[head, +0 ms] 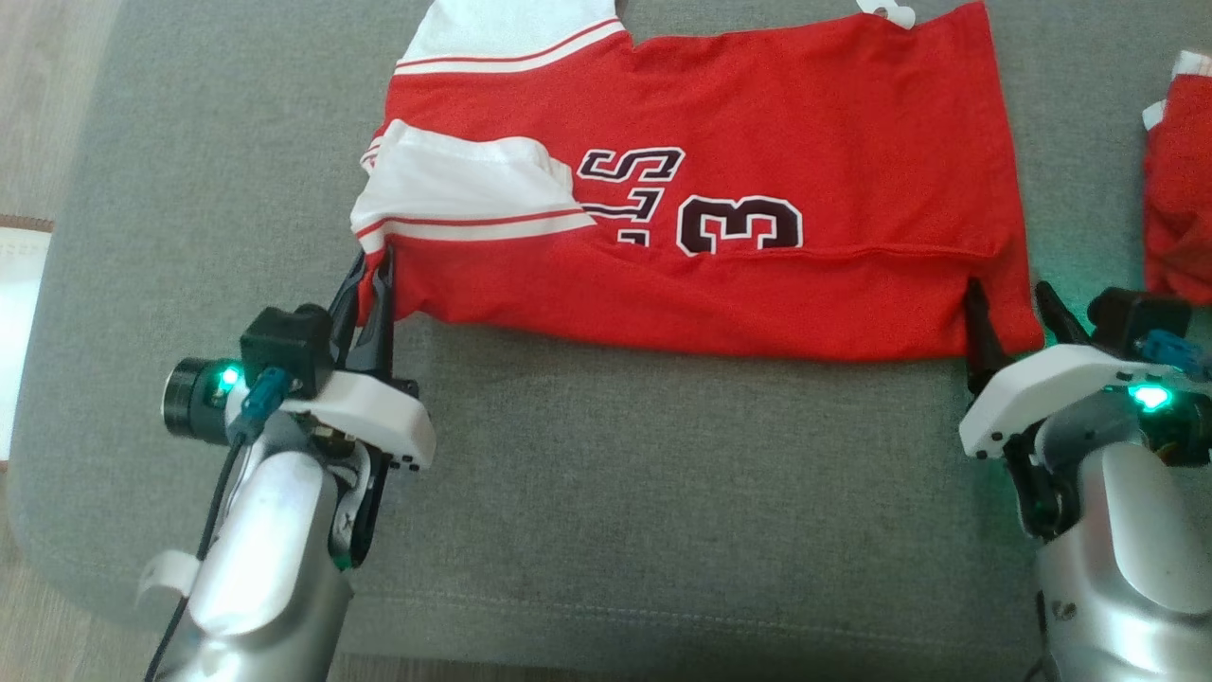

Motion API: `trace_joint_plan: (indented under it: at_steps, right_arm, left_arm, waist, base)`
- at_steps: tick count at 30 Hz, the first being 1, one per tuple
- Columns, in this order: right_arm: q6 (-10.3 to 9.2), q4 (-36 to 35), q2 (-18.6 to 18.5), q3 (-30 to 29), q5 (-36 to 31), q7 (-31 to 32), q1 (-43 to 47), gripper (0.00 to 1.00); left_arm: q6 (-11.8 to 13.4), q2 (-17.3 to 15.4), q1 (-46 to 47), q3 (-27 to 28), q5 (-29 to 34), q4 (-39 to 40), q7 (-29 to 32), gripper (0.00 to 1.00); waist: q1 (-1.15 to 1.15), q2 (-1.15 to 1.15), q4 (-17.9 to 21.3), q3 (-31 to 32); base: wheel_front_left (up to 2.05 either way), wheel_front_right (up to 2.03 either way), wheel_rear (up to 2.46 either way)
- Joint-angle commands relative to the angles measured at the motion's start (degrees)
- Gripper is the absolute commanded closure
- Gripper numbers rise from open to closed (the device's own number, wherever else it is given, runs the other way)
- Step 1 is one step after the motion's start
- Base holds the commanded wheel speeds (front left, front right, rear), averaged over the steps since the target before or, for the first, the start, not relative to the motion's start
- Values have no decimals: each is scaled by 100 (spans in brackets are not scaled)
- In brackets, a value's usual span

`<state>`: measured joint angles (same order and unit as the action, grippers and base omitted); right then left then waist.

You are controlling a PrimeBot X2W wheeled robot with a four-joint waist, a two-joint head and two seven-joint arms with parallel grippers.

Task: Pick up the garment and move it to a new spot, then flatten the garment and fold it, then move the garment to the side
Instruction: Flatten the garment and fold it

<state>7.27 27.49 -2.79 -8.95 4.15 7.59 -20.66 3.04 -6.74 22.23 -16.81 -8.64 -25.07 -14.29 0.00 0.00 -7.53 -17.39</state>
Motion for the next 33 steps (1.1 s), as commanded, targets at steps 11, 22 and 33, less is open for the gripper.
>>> trace_joint_plan:
  at_steps: [11,22,33]
  right_arm:
    - [22,-110,-9,134,89,-245,16,100]
    - [22,-1001,-9,-66,464,168,864,100]
    - [22,-1767,-9,-172,758,799,1841,100]
  left_arm:
    - [71,-283,-175,152,40,-41,-66,100]
    - [124,-466,-791,195,-113,46,98,100]
    - [70,-460,-1467,-74,-212,506,649,100]
  waist:
    - [0,0,197,426]
    - [0,0,324,1052]
    - [0,0,380,1268]
  base:
    - [0,0,0]
    - [0,0,0]
    - [0,0,0]
